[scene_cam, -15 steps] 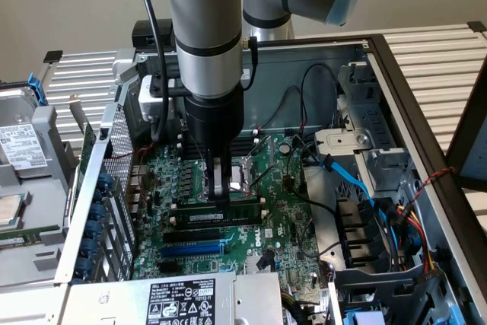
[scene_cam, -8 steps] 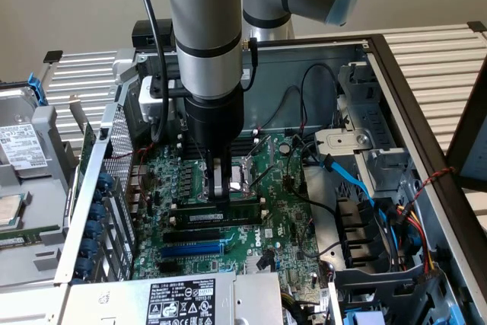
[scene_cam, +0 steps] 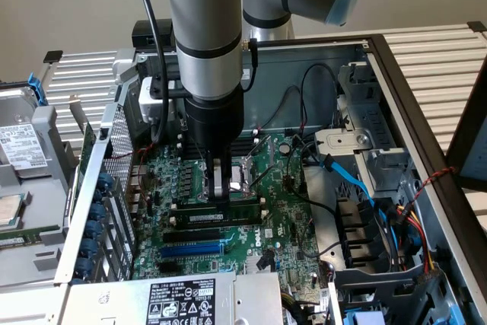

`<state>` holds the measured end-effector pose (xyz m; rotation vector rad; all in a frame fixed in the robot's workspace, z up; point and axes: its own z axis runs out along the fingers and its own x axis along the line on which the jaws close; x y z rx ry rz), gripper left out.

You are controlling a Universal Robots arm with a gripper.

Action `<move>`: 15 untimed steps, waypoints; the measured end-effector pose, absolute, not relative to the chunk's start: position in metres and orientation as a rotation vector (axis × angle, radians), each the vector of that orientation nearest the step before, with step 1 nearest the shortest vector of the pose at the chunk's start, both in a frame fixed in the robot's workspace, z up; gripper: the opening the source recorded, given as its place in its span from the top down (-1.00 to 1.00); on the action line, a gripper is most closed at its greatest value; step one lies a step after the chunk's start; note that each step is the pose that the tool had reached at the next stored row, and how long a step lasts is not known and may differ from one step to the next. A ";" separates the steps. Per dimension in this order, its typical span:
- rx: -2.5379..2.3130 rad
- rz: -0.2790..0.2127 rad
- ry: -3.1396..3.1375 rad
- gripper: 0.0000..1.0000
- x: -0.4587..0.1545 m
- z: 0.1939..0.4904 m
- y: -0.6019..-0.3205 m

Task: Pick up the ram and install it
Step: 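Press down the ram until it locks into place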

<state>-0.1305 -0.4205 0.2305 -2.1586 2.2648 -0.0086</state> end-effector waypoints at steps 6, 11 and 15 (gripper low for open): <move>-2.159 -0.009 2.265 0.79 -0.130 0.230 -0.421; -2.159 -0.009 2.265 0.79 -0.130 0.230 -0.421; -2.159 -0.009 2.265 0.79 -0.130 0.230 -0.421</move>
